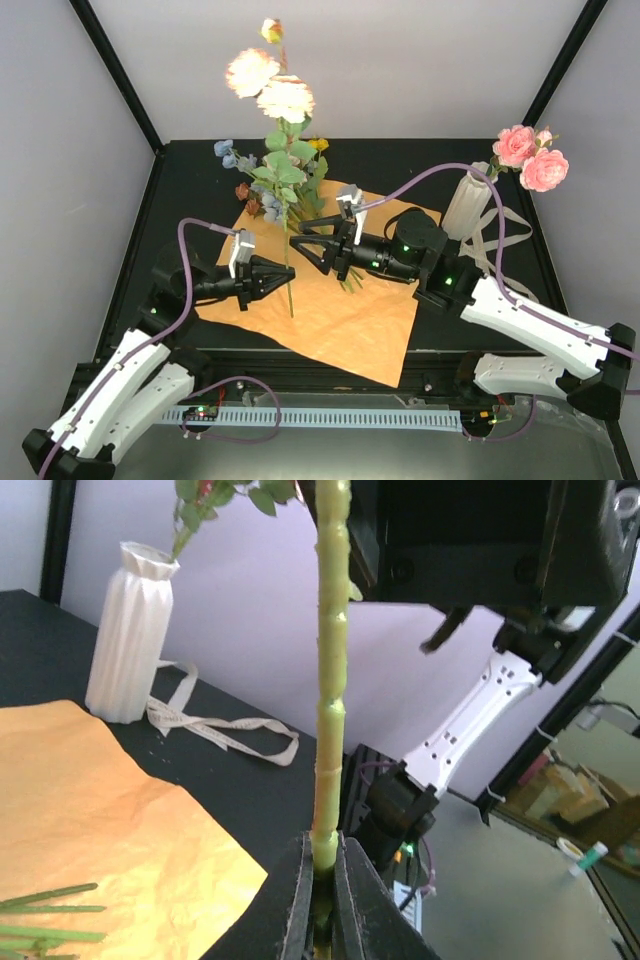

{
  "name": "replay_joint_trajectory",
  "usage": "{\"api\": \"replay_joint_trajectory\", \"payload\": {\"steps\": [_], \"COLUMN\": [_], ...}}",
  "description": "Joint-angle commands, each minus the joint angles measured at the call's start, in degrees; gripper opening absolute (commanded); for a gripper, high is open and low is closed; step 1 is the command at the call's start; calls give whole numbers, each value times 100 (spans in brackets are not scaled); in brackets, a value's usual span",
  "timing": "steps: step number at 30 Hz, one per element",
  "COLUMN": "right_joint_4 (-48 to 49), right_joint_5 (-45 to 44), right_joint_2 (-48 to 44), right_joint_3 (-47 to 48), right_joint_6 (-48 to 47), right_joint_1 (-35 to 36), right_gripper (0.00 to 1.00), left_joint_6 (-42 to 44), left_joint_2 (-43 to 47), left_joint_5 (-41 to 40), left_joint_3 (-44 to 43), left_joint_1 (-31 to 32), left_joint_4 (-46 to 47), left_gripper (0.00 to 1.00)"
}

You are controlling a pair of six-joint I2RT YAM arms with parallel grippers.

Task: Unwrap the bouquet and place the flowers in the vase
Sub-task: Insert the fake flower into the vase.

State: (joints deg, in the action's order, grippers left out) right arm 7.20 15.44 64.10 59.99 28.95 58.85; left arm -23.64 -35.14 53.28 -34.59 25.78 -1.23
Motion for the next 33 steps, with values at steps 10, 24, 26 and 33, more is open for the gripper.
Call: {"api": "replay_joint_trajectory", "payload": {"steps": [10, 24, 26, 33], "right_joint_4": [-1102, -598, -448, -472], "right_joint_5": [-64, -374, -510, -2012], "right_joint_2": [-13, -289, -404, -690], "right_joint_3": [477, 207, 37, -276], "right_joint_6": [-273, -442, -533, -1055], "right_joint_1": [21, -7, -6, -10], "right_gripper": [48, 1, 1, 1], "left_joint_6": [809, 1182, 1175, 1302], "left_joint_2": [-115, -150, -164, -250], "left_joint_5": [495, 97, -73, -1177], "left_joint_3": [-318, -250, -277, -465], "left_joint_1": [364, 657, 665, 662], "left_joint_4": [-616, -903, -957, -1493], "left_gripper": [2, 2, 13, 89]}}
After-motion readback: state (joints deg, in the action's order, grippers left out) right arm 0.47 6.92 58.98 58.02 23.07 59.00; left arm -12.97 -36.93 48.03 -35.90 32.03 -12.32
